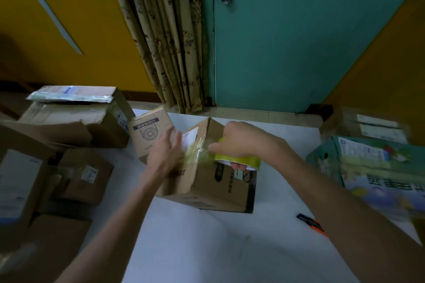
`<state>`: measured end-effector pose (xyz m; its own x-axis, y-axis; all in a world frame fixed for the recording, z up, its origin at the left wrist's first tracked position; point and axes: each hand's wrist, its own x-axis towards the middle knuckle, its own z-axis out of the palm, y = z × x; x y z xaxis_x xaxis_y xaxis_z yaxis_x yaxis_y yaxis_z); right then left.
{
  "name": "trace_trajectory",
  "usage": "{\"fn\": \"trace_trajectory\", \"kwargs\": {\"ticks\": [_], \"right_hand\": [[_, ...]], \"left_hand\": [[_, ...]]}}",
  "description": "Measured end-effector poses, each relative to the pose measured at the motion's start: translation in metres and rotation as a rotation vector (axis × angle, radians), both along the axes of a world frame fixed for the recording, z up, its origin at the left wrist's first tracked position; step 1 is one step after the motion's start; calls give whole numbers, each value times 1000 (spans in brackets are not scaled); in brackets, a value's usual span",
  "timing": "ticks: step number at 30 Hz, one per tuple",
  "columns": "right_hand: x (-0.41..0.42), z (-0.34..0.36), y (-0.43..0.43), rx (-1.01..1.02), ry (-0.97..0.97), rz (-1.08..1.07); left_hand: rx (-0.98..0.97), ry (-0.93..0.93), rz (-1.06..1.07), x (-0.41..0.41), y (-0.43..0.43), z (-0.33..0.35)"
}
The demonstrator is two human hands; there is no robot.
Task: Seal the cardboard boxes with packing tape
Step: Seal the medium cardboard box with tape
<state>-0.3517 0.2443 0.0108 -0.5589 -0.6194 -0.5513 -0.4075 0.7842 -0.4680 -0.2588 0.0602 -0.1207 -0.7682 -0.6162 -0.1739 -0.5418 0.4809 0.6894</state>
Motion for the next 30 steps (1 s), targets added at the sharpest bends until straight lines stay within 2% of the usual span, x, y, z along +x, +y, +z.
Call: {"fn": "trace_trajectory", "kwargs": {"ticks": [2, 3, 7, 9, 12, 15, 18, 20, 24, 30], "right_hand": [[4, 2, -21, 31, 45, 60], [4, 2, -28, 37, 54, 79], [4, 6, -32, 59, 33, 105], [2, 11, -23, 26, -45, 112], [-4, 14, -2, 11, -191, 123], [-13, 10, 15, -6, -287, 91], [-17, 9, 26, -49, -292, 68], [-17, 9, 28, -45, -282, 72], [-17, 12, 31, -10, -268, 96], [-21, 23, 38, 42, -307, 175]], "left_hand": [[264, 153, -55, -7, 21, 31], [331, 152, -92, -13, 30, 41], [287, 31, -148, -18, 38, 43], [296, -1, -170, -19, 35, 42], [189, -49, -245, -32, 41, 51], [145, -85, -185, -49, 50, 56], [-60, -110, -161, -50, 68, 57], [-128, -62, -127, -45, 74, 55], [11, -75, -105, -51, 75, 48], [86, -60, -186, -49, 86, 42]]}}
